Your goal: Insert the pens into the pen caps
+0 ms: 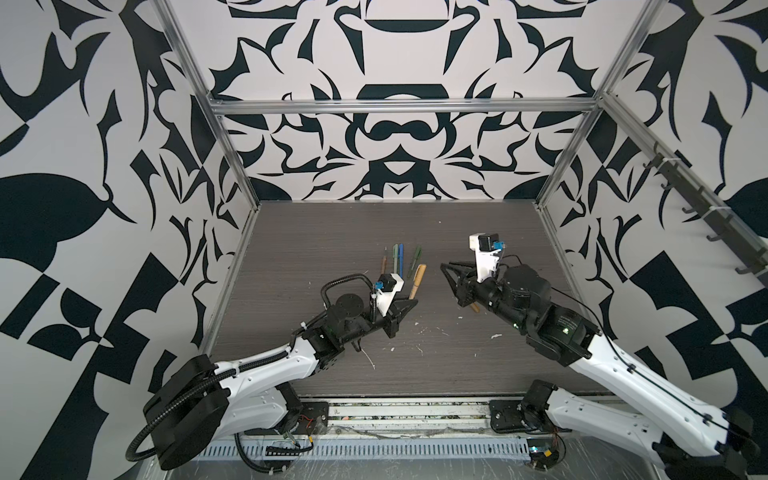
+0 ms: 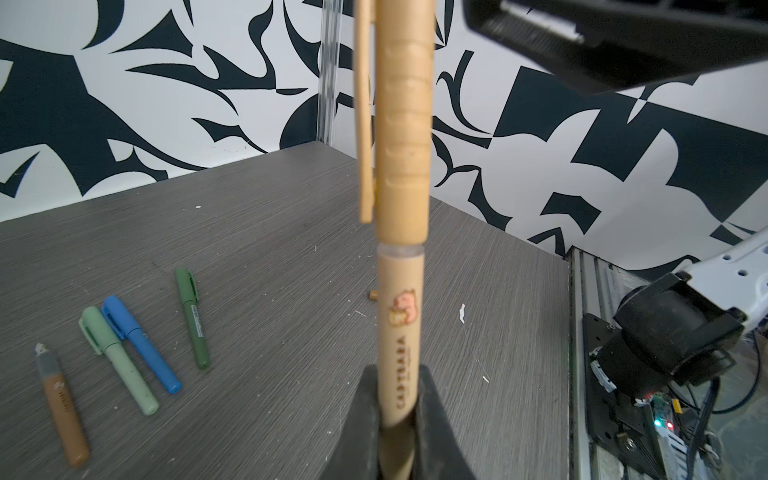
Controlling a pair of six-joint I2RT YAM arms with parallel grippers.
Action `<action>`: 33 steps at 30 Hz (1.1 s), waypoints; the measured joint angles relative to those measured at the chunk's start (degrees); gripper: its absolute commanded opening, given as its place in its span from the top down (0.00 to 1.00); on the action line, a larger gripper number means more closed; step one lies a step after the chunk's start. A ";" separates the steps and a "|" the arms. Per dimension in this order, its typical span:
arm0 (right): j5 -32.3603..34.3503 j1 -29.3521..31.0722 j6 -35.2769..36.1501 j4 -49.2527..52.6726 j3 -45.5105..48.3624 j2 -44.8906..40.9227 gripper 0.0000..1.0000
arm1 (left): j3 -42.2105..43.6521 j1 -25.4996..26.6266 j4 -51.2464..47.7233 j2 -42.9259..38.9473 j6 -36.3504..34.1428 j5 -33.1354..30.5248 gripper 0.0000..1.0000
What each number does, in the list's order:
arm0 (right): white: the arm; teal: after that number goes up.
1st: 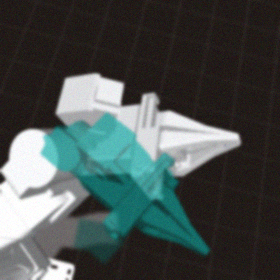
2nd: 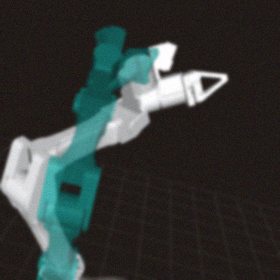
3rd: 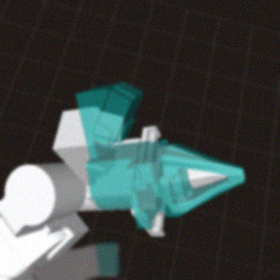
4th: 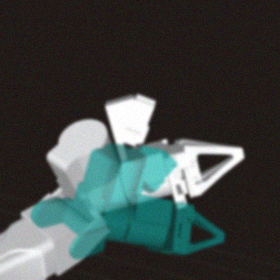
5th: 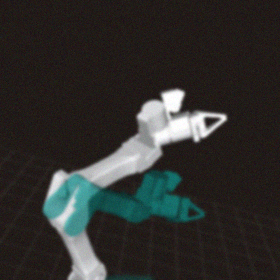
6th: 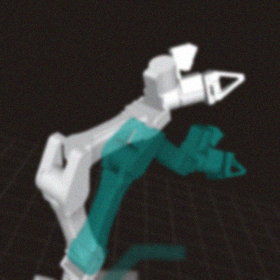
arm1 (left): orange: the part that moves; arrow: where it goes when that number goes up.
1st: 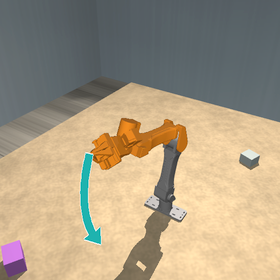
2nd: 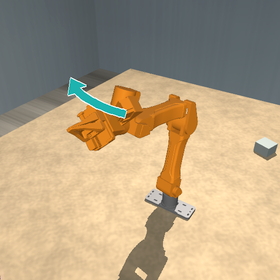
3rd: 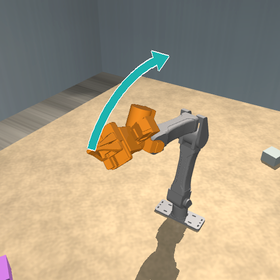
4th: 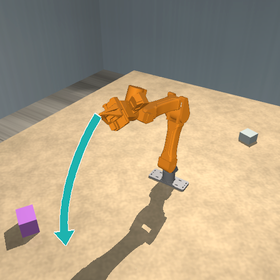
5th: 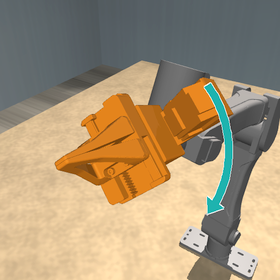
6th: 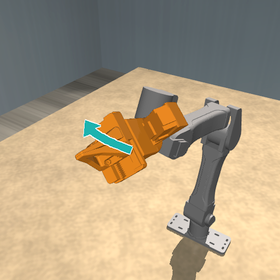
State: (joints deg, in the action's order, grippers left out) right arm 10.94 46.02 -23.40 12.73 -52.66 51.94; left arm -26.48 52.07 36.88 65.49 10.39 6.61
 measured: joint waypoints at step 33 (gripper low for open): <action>-9.25 -0.07 -0.68 1.97 -6.51 8.31 0.66 | 0.00 0.00 -5.88 -2.62 0.15 -0.42 1.00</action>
State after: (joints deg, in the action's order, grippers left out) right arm 1.69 45.95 -24.08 14.70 -59.18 60.25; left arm -26.48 52.07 31.00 62.87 10.55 6.20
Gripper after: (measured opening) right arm 0.350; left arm 0.129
